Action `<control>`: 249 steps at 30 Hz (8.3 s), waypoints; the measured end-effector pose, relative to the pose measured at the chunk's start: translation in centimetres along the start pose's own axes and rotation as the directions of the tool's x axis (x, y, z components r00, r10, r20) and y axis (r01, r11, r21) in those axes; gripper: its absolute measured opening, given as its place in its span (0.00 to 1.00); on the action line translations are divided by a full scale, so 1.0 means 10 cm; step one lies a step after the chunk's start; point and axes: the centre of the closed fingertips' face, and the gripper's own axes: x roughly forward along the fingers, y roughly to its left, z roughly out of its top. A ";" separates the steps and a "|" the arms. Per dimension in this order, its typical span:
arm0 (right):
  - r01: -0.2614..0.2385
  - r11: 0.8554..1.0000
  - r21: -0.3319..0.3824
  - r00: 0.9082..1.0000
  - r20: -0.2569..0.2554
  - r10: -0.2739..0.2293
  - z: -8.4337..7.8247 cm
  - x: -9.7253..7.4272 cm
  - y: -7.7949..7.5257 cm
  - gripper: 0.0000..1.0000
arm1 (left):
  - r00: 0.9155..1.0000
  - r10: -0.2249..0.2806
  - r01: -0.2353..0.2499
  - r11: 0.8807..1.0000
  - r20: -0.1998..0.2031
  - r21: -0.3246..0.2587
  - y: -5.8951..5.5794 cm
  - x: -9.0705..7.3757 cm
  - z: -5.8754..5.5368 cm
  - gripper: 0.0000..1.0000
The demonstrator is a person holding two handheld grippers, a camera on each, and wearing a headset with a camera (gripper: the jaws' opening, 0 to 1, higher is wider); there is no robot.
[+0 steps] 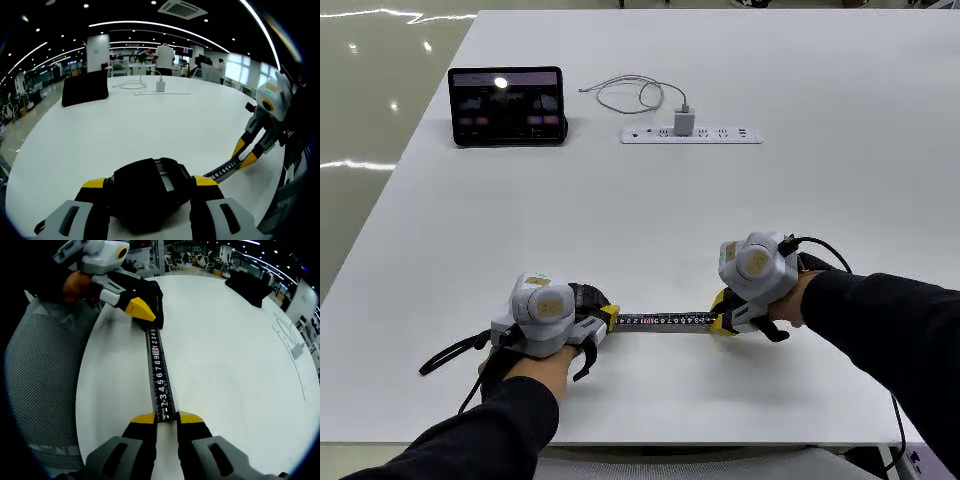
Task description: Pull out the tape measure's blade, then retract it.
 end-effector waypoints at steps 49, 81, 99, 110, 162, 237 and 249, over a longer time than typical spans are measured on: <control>0.001 1.000 -0.024 1.000 0.030 0.000 0.33 0.14 0.09 0.10 | 1.000 -0.010 0.010 1.000 0.004 -0.008 -0.01 -0.01 0.00 0.61; 0.012 1.000 -0.012 0.997 0.077 -0.011 0.55 0.29 0.14 0.11 | 1.000 -0.012 0.012 1.000 0.003 -0.012 -0.01 -0.01 0.00 0.61; 0.008 1.000 -0.003 0.996 0.091 -0.008 0.64 0.35 0.15 0.10 | 1.000 -0.018 0.018 1.000 0.004 -0.018 0.00 0.00 0.00 0.61; 0.014 1.000 -0.020 0.994 0.111 -0.012 0.72 0.40 0.16 0.10 | 1.000 -0.016 0.016 1.000 0.003 -0.019 0.00 0.00 0.00 0.61; -0.007 1.000 0.011 0.988 0.153 0.006 0.95 0.52 0.18 0.10 | 1.000 -0.022 0.022 0.999 0.001 -0.024 -0.01 0.00 0.00 0.61; -0.039 0.999 0.018 0.970 0.241 0.034 1.22 0.64 0.25 0.12 | 0.998 -0.068 0.068 0.996 0.002 -0.060 0.01 -0.02 0.00 0.60; -0.018 1.000 -0.015 0.969 0.245 0.021 1.16 0.62 0.24 0.12 | 0.998 -0.068 0.068 0.996 0.002 -0.060 0.01 -0.02 0.00 0.60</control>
